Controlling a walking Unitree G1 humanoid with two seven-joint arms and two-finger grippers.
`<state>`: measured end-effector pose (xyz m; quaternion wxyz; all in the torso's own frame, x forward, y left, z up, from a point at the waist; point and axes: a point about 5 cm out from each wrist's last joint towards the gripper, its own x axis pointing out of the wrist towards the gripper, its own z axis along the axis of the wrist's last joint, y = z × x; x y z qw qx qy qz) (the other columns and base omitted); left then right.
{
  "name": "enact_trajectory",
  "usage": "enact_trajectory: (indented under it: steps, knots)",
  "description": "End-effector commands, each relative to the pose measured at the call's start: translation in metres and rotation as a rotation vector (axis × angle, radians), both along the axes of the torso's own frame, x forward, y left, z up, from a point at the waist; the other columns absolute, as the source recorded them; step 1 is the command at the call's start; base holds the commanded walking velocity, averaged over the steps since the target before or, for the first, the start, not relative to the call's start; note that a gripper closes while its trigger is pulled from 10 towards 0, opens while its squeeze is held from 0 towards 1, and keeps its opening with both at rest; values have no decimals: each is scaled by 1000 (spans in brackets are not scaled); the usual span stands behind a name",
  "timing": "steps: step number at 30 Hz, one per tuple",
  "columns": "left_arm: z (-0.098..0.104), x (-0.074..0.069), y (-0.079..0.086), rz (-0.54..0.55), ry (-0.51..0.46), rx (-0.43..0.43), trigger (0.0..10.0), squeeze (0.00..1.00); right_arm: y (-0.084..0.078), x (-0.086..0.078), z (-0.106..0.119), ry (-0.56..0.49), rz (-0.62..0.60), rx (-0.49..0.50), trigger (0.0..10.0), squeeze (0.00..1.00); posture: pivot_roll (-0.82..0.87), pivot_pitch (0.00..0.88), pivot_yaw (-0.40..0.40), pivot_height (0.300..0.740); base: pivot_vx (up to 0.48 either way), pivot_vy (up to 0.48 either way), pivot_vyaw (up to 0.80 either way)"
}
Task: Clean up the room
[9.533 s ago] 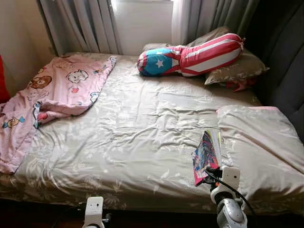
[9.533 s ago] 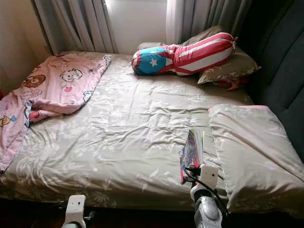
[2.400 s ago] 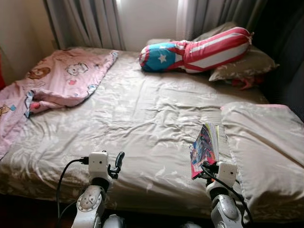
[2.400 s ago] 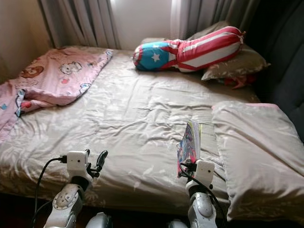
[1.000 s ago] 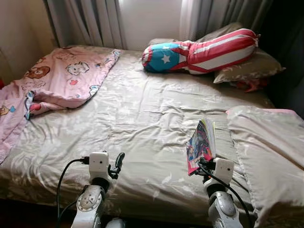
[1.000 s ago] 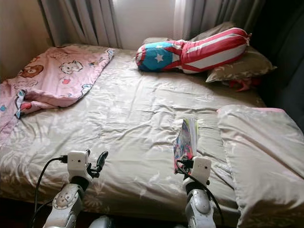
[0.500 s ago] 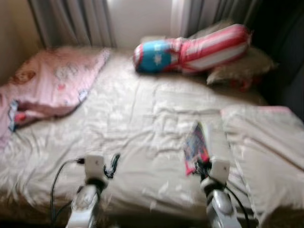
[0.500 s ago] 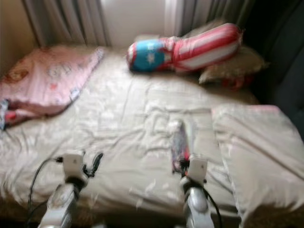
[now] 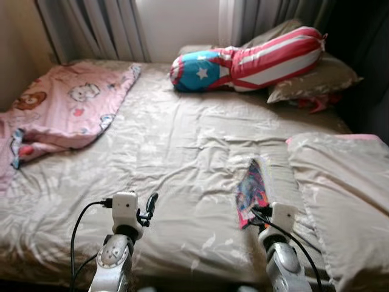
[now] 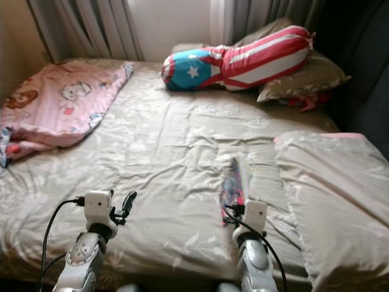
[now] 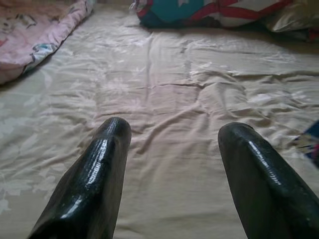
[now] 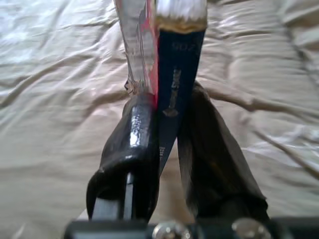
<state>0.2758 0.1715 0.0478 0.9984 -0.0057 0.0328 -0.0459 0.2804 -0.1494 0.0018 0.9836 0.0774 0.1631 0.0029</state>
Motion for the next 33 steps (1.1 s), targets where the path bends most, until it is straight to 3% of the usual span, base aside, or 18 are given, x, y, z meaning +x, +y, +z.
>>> enact_trajectory:
  steps: [1, 5, 11, 12, 15, 17, 24, 25, 33]
  knots:
    - [0, -2, 2, -4, 11, 10, 10000, 0, -6, 10, 9, -29, -2, 9, 10000, 0, -55, 16, -10, 646, 0, 0, 0]
    - [2, -5, 7, 0, 8, 19, 10000, 0, -7, 16, 11, -17, -47, 108, 10000, 0, -35, 35, 0, 646, 0, 0, 0]
    - [7, -17, 22, 2, 14, 64, 10000, 0, 4, 37, 23, -20, -52, 529, 10000, 0, 37, 83, 33, 646, 0, 0, 0]
    - [7, -17, 22, 2, 14, 64, 10000, 0, 4, 37, 23, -20, -52, 529, 10000, 0, 37, 83, 33, 646, 0, 0, 0]
    - [11, -25, 29, 0, 22, 88, 10000, 0, 3, 44, 31, -58, -81, 748, 10000, 0, 66, 106, 57, 646, 0, 0, 0]
    - [13, -29, 32, -12, 31, 107, 10000, 0, -2, 42, 26, -36, -126, 821, 10000, 0, 83, 123, 75, 646, 0, 0, 0]
    - [15, -40, 32, -51, 60, 140, 10000, 0, -31, 17, -5, 118, -353, 771, 10000, 0, 108, 147, 97, 646, 0, 0, 0]
    - [14, -44, 33, -59, 78, 146, 10000, 0, -43, 6, -14, 151, -455, 769, 10000, 0, 105, 166, 115, 646, 0, 0, 0]
    - [12, -49, 32, -76, 110, 151, 10000, 0, -58, -6, -22, 168, -537, 758, 10000, 0, 92, 177, 122, 646, 0, 0, 0]
